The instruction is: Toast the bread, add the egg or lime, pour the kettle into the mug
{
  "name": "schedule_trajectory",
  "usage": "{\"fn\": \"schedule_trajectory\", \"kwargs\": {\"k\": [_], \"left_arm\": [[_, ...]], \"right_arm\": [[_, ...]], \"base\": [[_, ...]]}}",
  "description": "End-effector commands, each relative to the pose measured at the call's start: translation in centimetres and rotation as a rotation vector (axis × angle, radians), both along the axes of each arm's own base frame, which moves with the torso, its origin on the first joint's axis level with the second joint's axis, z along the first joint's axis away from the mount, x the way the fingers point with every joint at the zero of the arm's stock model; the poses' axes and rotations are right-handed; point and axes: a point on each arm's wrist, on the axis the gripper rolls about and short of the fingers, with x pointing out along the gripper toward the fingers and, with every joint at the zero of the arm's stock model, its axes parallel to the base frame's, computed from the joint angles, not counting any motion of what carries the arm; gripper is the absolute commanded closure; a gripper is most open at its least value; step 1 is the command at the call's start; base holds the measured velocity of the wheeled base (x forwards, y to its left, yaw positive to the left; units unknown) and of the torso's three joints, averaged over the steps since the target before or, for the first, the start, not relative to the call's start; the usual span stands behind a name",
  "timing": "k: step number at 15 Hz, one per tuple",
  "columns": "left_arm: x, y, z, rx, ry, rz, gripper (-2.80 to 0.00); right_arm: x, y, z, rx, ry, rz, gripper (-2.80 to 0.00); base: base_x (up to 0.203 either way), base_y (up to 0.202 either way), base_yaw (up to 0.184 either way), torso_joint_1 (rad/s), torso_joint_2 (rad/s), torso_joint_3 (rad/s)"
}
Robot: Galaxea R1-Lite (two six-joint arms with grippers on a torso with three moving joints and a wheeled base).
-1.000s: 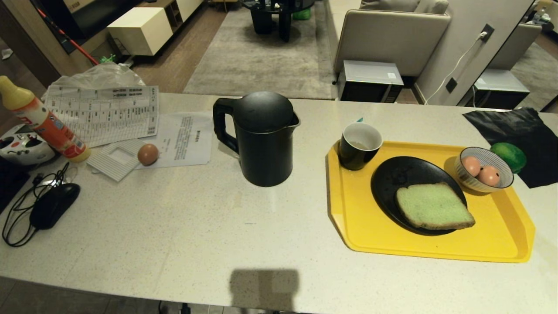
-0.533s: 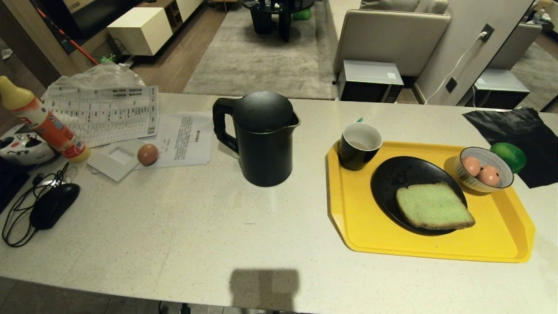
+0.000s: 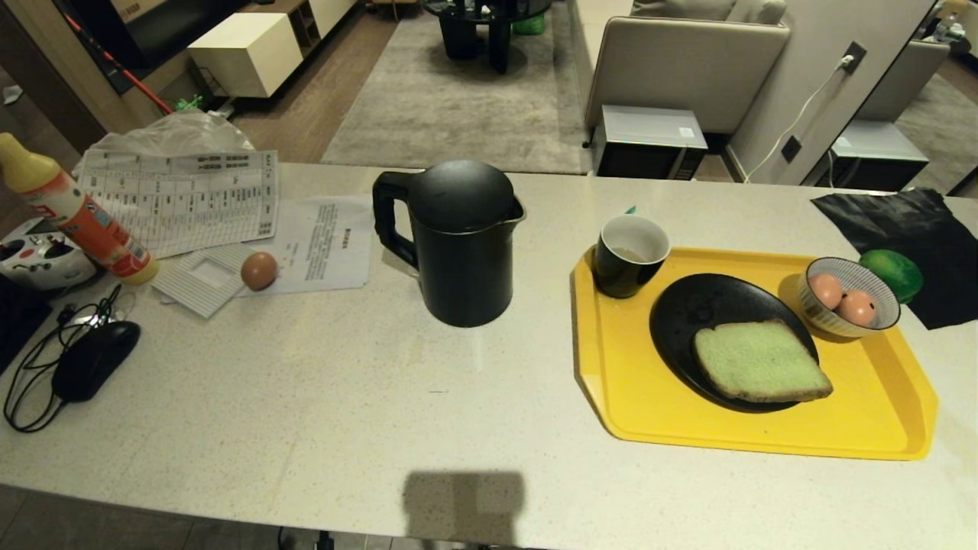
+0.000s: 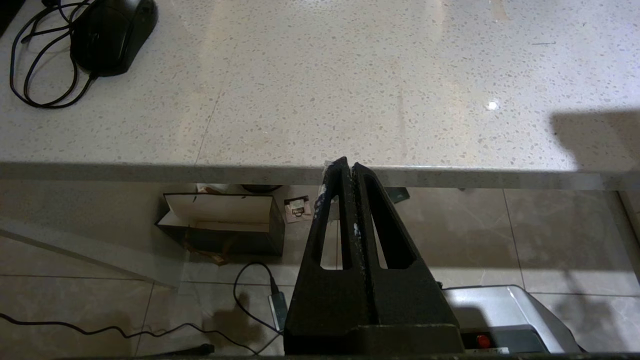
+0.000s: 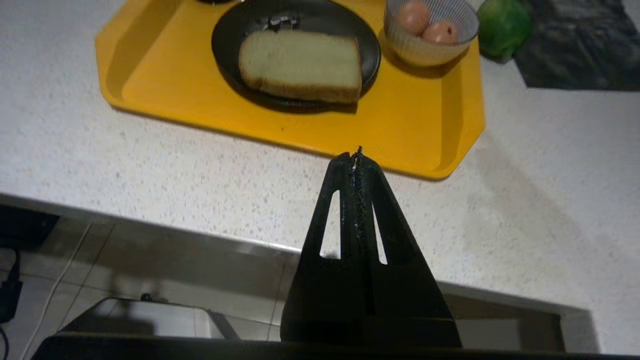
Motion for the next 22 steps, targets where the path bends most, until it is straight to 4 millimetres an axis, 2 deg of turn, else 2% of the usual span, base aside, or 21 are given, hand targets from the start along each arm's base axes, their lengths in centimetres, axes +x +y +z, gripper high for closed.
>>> {"fn": "schedule_trajectory", "kwargs": {"k": [1, 4, 6, 7, 9, 11, 13, 17, 22], "left_arm": [[0.0, 0.0, 0.0, 0.000, -0.001, 0.001, 0.00], [0.0, 0.0, 0.0, 0.000, -0.001, 0.001, 0.00], [0.0, 0.0, 0.0, 0.000, -0.001, 0.001, 0.00], [0.0, 0.0, 0.0, 0.000, -0.001, 0.001, 0.00], [0.0, 0.0, 0.0, 0.000, -0.001, 0.001, 0.00], [0.0, 0.0, 0.0, 0.000, -0.001, 0.001, 0.00], [0.0, 0.0, 0.0, 0.000, -0.001, 0.001, 0.00], [0.0, 0.0, 0.0, 0.000, -0.001, 0.001, 0.00], [0.0, 0.0, 0.0, 0.000, -0.001, 0.001, 0.00]], "right_arm": [[0.1, 0.0, 5.0, 0.006, 0.024, 0.005, 0.00], [2.8, 0.1, 11.1, -0.014, 0.110, 0.031, 0.00], [4.9, 0.1, 13.7, -0.085, 0.149, 0.048, 0.00], [6.0, 0.2, 14.3, -0.158, 0.179, 0.056, 0.00], [8.0, 0.1, 14.4, -0.354, 0.253, 0.058, 0.00], [8.5, 0.0, 14.0, -0.463, 0.405, 0.026, 0.00], [8.7, -0.1, 13.5, -0.509, 0.566, 0.032, 0.00], [10.3, -0.2, 12.7, -0.589, 0.710, 0.033, 0.00], [14.1, -0.1, 10.8, -0.624, 0.897, 0.105, 0.00]], "base": [[0.000, 0.000, 0.000, 0.000, 0.00, 0.000], [0.000, 0.000, 0.000, 0.000, 0.00, 0.000], [0.000, 0.000, 0.000, 0.000, 0.00, 0.000], [0.000, 0.000, 0.000, 0.000, 0.00, 0.000], [0.000, 0.000, 0.000, 0.000, 0.00, 0.000], [0.000, 0.000, 0.000, 0.000, 0.00, 0.000], [0.000, 0.000, 0.000, 0.000, 0.00, 0.000], [0.000, 0.000, 0.000, 0.000, 0.00, 0.000], [0.000, 0.000, 0.000, 0.000, 0.00, 0.000]]}}
